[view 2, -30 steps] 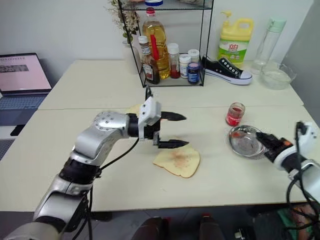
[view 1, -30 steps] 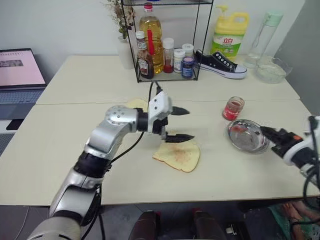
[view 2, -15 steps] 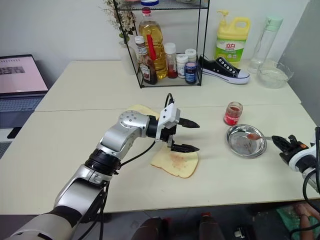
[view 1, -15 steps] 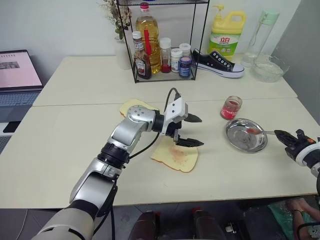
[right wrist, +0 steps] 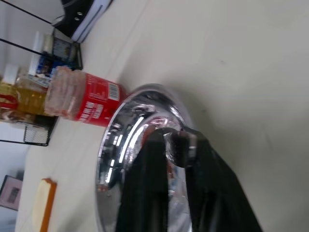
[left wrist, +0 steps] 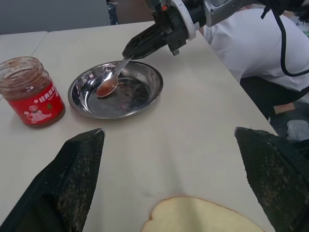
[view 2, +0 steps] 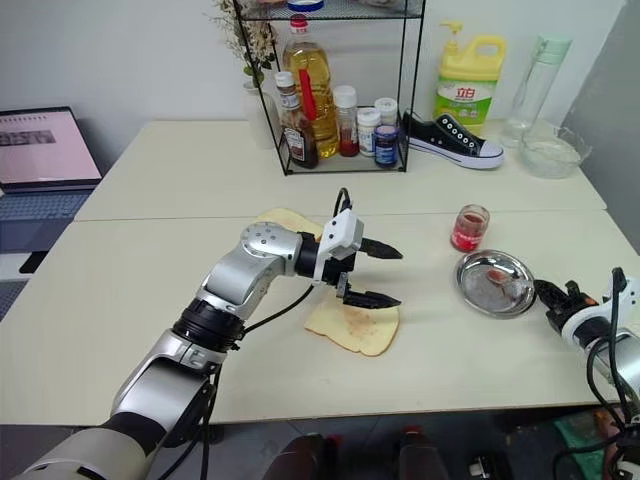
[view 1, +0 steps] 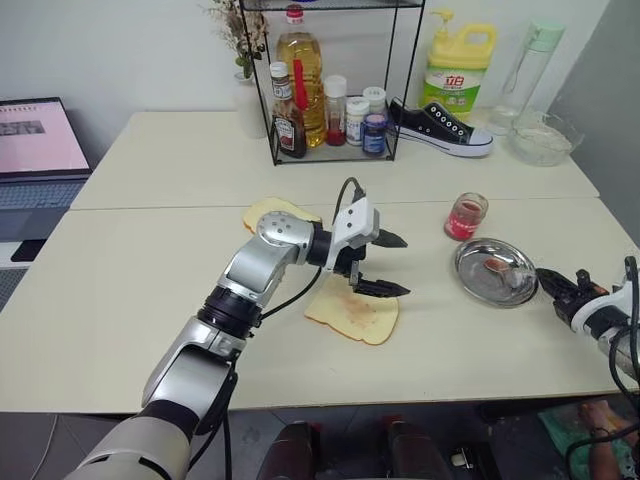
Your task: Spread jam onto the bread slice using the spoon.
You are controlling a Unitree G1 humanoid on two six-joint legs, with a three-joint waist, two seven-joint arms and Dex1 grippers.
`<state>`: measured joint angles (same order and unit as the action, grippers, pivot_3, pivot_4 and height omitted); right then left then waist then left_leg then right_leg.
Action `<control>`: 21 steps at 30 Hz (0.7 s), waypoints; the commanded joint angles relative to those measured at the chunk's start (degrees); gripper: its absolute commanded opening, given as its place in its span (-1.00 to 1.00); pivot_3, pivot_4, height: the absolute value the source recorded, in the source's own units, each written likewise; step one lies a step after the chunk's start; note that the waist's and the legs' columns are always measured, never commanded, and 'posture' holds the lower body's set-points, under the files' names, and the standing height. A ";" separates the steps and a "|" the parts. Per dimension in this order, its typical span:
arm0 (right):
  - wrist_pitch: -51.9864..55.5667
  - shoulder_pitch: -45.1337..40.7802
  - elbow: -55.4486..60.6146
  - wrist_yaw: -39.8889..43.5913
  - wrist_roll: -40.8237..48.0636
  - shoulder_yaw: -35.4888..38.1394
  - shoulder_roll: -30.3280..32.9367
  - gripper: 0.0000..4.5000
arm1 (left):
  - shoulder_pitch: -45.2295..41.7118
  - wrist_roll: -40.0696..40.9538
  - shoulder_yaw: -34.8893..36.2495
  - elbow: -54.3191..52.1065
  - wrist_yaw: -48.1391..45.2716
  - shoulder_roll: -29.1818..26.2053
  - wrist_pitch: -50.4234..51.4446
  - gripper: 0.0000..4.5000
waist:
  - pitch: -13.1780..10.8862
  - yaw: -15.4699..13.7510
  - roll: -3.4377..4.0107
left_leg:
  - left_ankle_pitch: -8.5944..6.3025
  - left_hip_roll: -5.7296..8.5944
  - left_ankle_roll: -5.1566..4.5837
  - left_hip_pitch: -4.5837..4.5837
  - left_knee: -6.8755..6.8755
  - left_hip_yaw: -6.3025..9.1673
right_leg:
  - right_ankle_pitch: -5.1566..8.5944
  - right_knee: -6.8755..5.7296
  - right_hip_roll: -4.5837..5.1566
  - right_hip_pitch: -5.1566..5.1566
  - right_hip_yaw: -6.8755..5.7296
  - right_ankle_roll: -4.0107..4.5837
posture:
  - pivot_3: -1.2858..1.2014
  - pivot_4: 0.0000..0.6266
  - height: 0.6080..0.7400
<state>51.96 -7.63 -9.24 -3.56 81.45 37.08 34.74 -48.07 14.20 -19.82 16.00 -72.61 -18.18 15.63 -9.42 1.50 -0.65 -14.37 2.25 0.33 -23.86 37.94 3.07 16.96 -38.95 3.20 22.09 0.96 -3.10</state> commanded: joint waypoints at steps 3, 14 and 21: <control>-1.33 0.50 0.81 -0.93 -0.55 3.97 -0.06 0.20 | -1.91 -0.68 0.59 -0.32 -0.80 0.59 -1.77 1.00 | 0.00 0.00 0.00 | 0.00 0.00 0.00 0.00 0.00 0.01 | 0.00 0.00 0.00 0.00 -0.01 0.00 | 0.03 -0.52 1.00; 0.79 4.50 7.53 -2.86 -0.21 10.18 5.84 0.99 | -2.96 -1.45 2.37 1.71 -2.07 -1.97 -3.07 1.00 | 0.00 0.01 0.01 | 0.00 -0.01 0.00 0.00 -0.01 0.00 | 0.00 0.00 0.00 0.00 0.00 0.00 | 0.03 -0.52 1.00; -0.91 8.80 21.04 10.28 -16.51 2.40 20.20 0.99 | -1.60 -0.53 7.99 1.98 -3.19 -12.21 -1.21 1.00 | -0.01 0.53 0.10 | 0.00 -0.06 -0.01 0.03 -0.04 -0.02 | 0.00 -0.01 -0.08 0.04 0.00 0.00 | 0.03 -0.52 1.00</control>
<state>51.68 2.52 5.56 2.58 66.01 41.51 53.33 -49.65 12.99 -14.49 18.94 -75.43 -28.45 14.09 -9.43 2.03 -0.55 -14.37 2.18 0.32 -23.79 37.91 3.04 16.97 -38.98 3.12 22.13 0.97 -3.10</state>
